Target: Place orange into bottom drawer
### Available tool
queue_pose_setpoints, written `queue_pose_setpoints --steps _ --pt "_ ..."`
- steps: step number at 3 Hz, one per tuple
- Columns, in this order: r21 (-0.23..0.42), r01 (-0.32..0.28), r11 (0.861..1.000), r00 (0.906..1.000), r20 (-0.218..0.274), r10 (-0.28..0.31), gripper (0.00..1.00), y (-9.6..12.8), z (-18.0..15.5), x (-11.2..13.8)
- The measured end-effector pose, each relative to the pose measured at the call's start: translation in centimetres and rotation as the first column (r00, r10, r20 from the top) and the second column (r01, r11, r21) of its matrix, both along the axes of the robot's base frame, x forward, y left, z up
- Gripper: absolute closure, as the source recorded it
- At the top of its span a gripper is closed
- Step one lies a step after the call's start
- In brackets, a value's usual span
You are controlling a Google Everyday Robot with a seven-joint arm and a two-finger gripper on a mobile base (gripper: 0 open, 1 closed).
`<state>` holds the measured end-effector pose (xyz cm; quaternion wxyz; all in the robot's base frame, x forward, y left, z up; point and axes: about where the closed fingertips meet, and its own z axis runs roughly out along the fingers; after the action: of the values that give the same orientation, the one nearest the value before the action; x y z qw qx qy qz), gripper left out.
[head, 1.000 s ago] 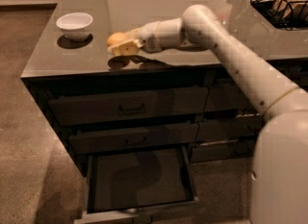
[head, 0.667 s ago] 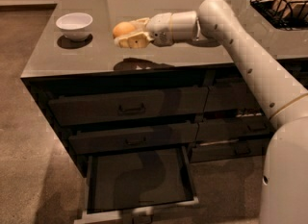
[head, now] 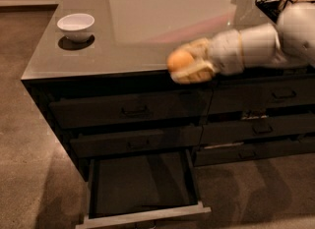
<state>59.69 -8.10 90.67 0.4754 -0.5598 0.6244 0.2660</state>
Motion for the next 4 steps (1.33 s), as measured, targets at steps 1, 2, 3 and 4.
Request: queue_pose_setpoints --steps 1,2,3,4 --pt "-0.019 0.022 1.0 0.9975 -0.067 -0.023 1.0 -2.0 -3.5 -2.2" --pt "-0.018 0.018 1.0 0.9976 -0.066 -0.019 1.0 -1.7 -3.4 -2.1" --pt "0.011 0.042 0.999 0.9887 -0.144 -0.04 1.0 -2.0 -8.0 -1.7" --pt "0.1 0.112 0.989 0.9642 -0.252 -0.084 1.0 -3.4 -18.1 -2.2"
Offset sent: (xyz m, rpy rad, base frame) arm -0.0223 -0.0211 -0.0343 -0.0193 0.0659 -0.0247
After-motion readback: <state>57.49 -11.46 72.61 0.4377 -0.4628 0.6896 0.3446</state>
